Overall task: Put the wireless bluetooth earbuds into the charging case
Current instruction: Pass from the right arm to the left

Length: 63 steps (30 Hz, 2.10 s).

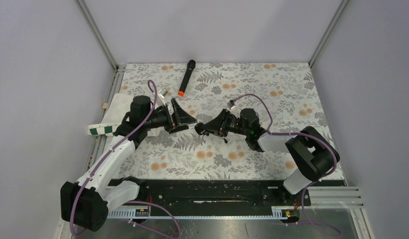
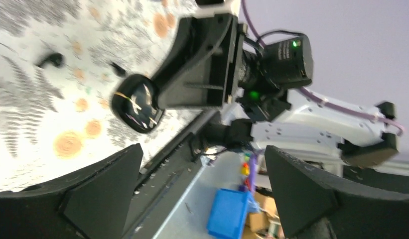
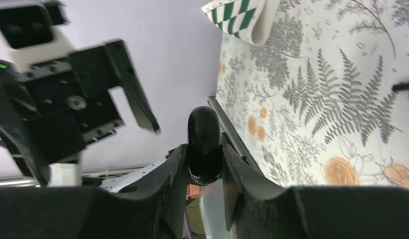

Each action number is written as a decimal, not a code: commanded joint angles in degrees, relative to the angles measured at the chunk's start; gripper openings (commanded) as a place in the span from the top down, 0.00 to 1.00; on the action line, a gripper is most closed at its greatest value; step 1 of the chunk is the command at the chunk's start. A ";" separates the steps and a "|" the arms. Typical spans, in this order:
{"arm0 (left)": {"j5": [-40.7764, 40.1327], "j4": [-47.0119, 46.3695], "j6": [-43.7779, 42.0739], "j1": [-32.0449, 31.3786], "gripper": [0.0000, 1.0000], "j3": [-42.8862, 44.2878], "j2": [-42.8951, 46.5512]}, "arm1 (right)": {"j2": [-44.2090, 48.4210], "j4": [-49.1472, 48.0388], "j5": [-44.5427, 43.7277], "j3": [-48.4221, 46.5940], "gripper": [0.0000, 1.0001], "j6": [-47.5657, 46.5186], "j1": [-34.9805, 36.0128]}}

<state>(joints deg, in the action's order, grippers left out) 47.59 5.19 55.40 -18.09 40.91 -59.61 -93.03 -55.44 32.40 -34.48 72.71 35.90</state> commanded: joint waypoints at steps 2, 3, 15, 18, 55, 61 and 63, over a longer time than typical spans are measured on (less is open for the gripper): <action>-13.03 22.23 -23.00 1.13 0.01 10.21 3.69 | 11.71 21.89 -0.91 -1.21 1.00 -8.15 0.00; -14.69 21.93 -24.39 1.01 0.01 9.80 4.98 | 14.09 28.77 -1.96 -2.34 1.00 -10.22 -0.10; -27.90 3.83 -46.23 -11.44 0.01 -1.38 21.74 | 19.31 89.67 -7.34 -32.16 1.00 -14.57 -2.04; -29.63 -2.15 -56.89 -17.09 0.01 -6.36 26.12 | 17.13 88.59 -1.92 -32.29 1.00 -9.64 -3.65; -66.69 -33.20 -99.21 -51.43 0.48 -10.91 5.99 | 16.28 71.44 8.20 -27.49 1.00 2.88 -4.61; -67.97 -32.54 -98.07 -51.43 0.68 -10.49 5.89 | 16.25 71.22 7.86 -27.40 1.00 2.72 -4.57; -68.72 -31.59 -97.62 -51.43 0.81 -9.98 5.83 | 16.26 71.13 7.73 -27.27 1.00 2.41 -4.61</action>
<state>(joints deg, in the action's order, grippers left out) -19.62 -25.39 -43.59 -69.23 28.16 -53.74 -78.15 17.56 38.63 -61.80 74.87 31.44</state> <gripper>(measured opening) 0.290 0.346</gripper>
